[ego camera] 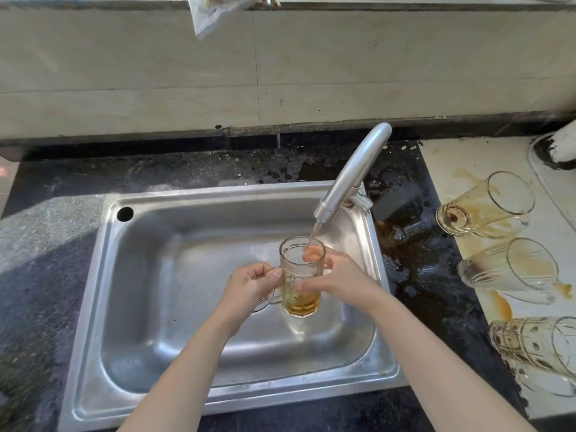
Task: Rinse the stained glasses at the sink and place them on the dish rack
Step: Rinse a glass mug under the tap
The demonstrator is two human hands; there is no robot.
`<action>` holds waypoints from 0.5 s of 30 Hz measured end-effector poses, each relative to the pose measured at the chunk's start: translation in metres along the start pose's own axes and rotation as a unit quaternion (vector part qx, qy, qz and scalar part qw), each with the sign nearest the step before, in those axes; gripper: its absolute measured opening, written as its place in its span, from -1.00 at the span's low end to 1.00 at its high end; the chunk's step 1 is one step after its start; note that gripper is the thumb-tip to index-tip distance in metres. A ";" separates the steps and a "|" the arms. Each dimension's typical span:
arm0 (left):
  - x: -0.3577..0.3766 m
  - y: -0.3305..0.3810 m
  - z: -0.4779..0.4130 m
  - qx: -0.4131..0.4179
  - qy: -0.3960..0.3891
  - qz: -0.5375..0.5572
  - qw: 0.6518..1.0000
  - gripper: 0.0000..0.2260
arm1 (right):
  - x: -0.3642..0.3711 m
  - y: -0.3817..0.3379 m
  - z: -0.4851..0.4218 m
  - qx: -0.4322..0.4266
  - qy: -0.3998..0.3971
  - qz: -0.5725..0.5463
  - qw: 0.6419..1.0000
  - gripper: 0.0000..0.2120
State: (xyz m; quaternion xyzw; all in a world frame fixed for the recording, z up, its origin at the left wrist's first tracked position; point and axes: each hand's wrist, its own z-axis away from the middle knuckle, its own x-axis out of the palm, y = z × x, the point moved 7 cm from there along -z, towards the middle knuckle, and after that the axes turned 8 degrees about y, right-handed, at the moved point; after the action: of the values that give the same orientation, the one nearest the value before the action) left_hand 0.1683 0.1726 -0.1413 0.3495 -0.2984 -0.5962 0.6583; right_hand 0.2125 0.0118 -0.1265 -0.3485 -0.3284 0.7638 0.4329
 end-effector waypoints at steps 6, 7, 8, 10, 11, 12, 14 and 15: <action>0.015 0.004 -0.003 -0.030 -0.033 0.008 0.999 -0.81 | -0.012 -0.004 -0.007 -0.003 0.006 -0.039 0.999 -0.51; 0.013 0.004 -0.003 -0.033 -0.029 0.004 0.999 -0.85 | -0.010 -0.001 -0.007 0.004 0.001 -0.040 0.999 -0.51; 0.010 0.004 -0.005 -0.035 -0.019 0.002 0.999 -0.88 | -0.005 0.000 -0.008 0.010 -0.001 -0.026 1.000 -0.49; 0.002 0.007 -0.009 -0.037 -0.001 0.007 0.999 -0.87 | 0.001 -0.005 -0.014 0.014 0.010 -0.009 1.000 -0.53; 0.000 0.009 -0.011 -0.038 0.003 0.005 0.999 -0.87 | 0.001 -0.009 -0.016 0.016 0.008 -0.014 1.000 -0.58; 0.002 0.010 -0.013 -0.041 0.000 -0.001 0.999 -0.85 | 0.000 -0.011 -0.018 0.019 0.002 -0.026 0.999 -0.60; 0.009 0.011 -0.015 -0.052 -0.024 -0.022 0.998 -0.82 | -0.006 -0.010 -0.017 0.032 -0.008 -0.050 0.998 -0.55; 0.011 0.012 -0.014 -0.057 -0.031 -0.031 0.997 -0.77 | -0.007 -0.007 -0.015 0.041 -0.007 -0.054 0.998 -0.53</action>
State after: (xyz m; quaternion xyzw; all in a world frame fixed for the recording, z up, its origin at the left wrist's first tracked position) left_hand 0.1874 0.1641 -0.1398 0.3019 -0.2729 -0.6431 0.6487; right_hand 0.2305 0.0114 -0.1273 -0.3065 -0.3181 0.7544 0.4855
